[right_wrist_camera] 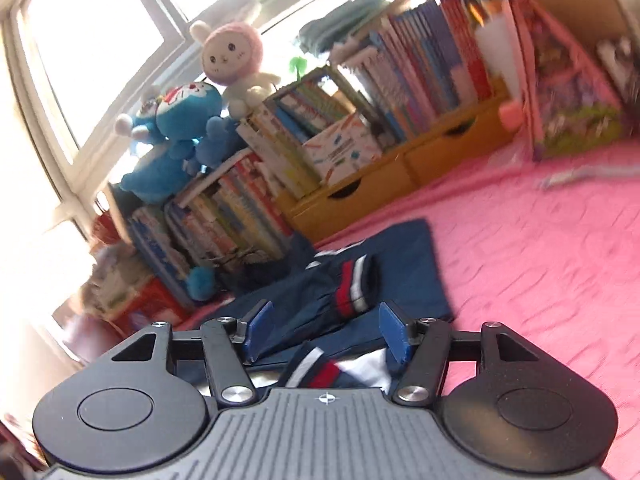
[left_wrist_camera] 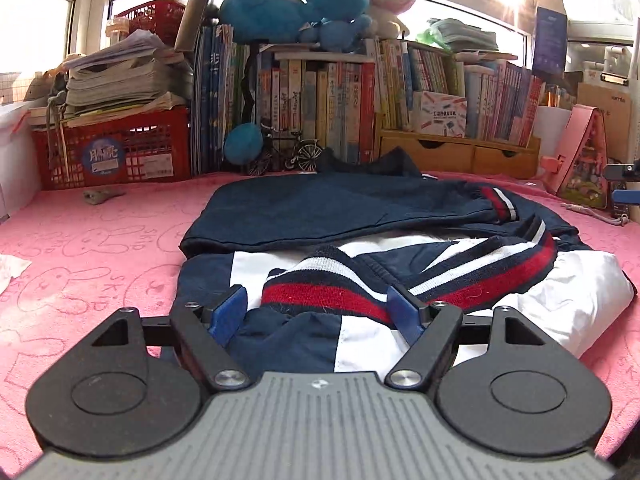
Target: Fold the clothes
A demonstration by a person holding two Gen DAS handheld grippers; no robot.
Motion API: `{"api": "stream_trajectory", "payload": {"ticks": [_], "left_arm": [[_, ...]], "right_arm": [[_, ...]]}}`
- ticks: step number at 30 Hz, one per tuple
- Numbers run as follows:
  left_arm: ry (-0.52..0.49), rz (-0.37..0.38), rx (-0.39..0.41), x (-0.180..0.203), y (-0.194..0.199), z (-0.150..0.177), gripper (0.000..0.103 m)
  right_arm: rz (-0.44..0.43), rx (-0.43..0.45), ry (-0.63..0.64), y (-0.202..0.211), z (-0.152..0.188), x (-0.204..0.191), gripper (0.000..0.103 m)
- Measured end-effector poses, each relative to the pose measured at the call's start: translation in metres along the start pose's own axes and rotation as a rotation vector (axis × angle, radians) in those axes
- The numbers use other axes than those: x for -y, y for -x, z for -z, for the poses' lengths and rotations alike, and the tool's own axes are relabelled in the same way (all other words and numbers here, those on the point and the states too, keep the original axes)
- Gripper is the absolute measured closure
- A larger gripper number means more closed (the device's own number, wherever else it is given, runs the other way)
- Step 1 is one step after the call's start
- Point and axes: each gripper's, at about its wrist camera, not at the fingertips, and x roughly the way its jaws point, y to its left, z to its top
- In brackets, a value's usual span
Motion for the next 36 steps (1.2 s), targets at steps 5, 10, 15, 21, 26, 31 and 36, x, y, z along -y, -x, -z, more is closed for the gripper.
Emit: {"api": "stream_trajectory", "payload": {"ticks": [5, 10, 15, 21, 26, 31, 36], "left_arm": [[0.003, -0.001, -0.036, 0.0, -0.011, 0.006, 0.023], [0.039, 0.013, -0.073, -0.007, -0.016, 0.004, 0.018], [0.14, 0.025, -0.07, -0.022, -0.014, 0.006, 0.017], [0.414, 0.059, -0.012, -0.059, -0.002, 0.013, 0.017], [0.368, 0.094, 0.028, -0.059, 0.009, 0.005, 0.017], [0.326, 0.131, -0.002, -0.054, 0.001, 0.004, 0.007], [0.284, 0.136, -0.061, -0.047, -0.012, 0.006, 0.01]], "right_arm": [[0.041, -0.093, 0.392, 0.003, 0.034, -0.04, 0.038], [0.032, -0.19, 0.635, -0.008, 0.082, -0.076, 0.038], [0.084, -0.225, 0.568, -0.014, 0.091, -0.066, 0.037], [0.066, -0.225, 0.477, -0.013, 0.088, -0.05, 0.032], [0.036, -0.229, 0.513, -0.006, 0.077, -0.057, 0.032], [-0.035, -0.152, 0.575, -0.003, 0.05, -0.066, 0.026], [-0.053, -0.188, 0.556, -0.045, 0.036, -0.067, 0.027]]}}
